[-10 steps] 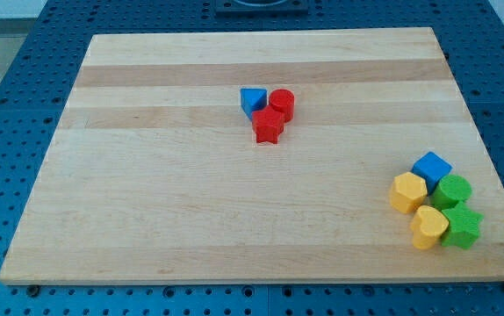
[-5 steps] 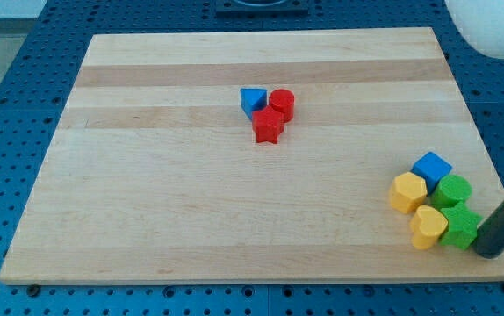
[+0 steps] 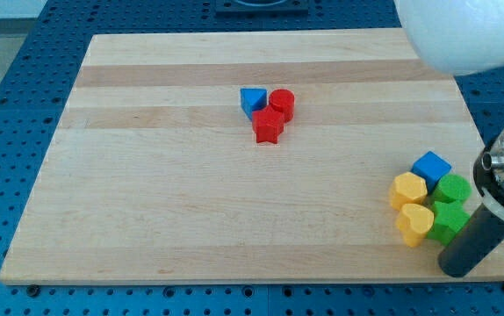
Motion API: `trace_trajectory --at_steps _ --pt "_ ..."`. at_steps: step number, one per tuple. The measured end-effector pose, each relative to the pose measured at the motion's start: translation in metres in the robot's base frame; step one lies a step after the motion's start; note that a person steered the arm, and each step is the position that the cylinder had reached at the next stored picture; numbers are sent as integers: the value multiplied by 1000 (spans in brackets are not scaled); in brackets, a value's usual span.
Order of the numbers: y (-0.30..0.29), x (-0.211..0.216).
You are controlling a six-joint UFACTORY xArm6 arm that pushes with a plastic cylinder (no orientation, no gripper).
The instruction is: Separate the yellow heart from the green star
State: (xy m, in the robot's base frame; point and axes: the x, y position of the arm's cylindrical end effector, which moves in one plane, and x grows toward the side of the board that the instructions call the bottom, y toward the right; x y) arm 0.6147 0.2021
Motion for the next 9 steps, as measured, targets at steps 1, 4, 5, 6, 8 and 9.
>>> trace_trajectory --at_steps 1,4,5,6,8,9 --pt "-5 -7" --pt "-39 -26" --pt "-42 -34" --pt "-42 -45" --pt "-29 -54" --pt "-14 -54"
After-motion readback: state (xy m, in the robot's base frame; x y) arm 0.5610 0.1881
